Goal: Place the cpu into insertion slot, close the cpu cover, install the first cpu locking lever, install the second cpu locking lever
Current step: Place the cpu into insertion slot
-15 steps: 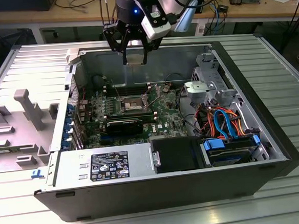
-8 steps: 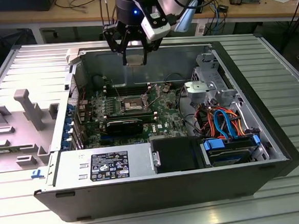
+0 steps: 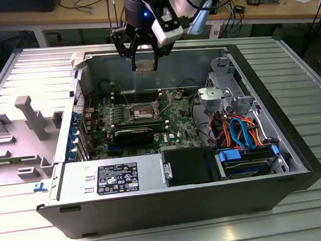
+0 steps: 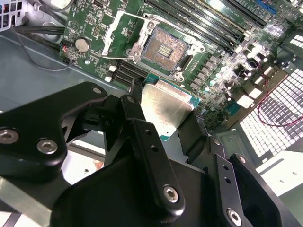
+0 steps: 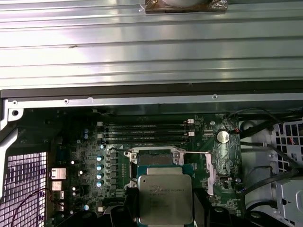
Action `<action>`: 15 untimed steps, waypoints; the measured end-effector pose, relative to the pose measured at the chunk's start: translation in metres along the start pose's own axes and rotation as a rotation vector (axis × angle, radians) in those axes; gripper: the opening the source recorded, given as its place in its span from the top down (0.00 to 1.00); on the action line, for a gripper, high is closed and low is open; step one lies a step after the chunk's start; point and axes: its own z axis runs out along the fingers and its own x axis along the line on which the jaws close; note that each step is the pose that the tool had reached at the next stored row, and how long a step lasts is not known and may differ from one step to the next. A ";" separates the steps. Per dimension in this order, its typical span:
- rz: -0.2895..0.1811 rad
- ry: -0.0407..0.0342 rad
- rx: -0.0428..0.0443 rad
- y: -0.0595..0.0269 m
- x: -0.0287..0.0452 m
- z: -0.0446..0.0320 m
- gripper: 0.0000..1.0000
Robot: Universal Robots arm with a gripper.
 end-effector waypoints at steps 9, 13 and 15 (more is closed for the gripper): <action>0.000 -0.0001 0.0000 -0.0027 -0.0002 0.0061 0.45; 0.000 0.0000 -0.0001 -0.0033 -0.0003 0.0111 0.45; 0.000 -0.0001 -0.0001 -0.0034 -0.0003 0.0114 0.45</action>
